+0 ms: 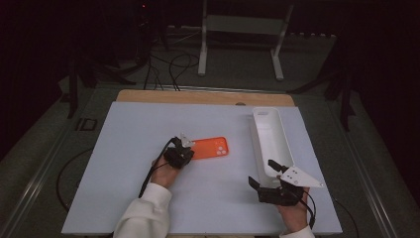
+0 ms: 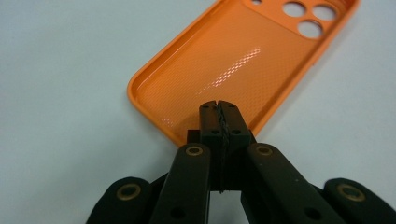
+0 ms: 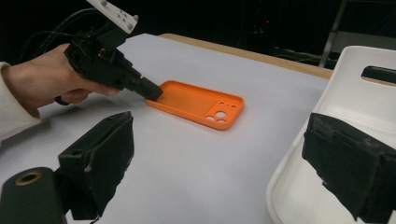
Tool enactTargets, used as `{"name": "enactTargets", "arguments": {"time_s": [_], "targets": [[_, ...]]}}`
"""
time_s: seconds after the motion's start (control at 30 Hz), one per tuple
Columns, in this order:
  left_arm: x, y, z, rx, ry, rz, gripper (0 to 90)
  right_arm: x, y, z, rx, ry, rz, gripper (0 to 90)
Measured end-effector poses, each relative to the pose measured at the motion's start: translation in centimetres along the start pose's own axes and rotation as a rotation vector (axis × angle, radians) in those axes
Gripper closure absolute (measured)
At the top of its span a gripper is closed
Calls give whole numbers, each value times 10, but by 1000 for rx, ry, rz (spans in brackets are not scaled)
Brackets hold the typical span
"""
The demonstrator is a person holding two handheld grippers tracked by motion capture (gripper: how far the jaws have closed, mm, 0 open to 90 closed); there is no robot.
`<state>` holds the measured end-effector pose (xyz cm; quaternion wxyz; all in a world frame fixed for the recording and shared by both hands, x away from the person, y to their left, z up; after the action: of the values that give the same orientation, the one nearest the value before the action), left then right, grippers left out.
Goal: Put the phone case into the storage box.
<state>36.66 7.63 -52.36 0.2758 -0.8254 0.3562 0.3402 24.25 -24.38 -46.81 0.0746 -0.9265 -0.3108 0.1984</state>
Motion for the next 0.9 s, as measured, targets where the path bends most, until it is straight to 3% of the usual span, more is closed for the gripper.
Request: {"name": "enactTargets", "arguments": {"time_s": [0.3,0.37,0.53,0.6,0.7,0.77,0.9], "targets": [[-8,16,3,24,4,32,900,0,0,0,1,0,-1,89],[-12,26,5,22,25,67,900,1,0,0,1,0,-2,89],[-13,33,5,18,37,90,900,1,0,1,1,-2,-2,89],[-14,41,3,18,53,119,900,1,1,1,1,-2,-1,89],[-14,45,3,24,60,124,900,1,1,1,2,-2,-1,89],[-13,46,3,6,73,153,900,2,0,1,0,-5,-1,89],[-14,48,3,20,78,146,900,2,0,1,-2,-6,-1,89]]}}
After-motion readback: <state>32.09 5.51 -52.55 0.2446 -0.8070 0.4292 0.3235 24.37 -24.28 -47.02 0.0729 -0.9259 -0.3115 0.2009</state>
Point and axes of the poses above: each handheld gripper's, and its own axes: x roughly forward along the jaws, z roughly out of its underside, y roughly to its right, the point moved 1 cm from there along x, roughly forward along the jaws, and after that the axes turned 14 degrees about x, right-handed, at the moved point
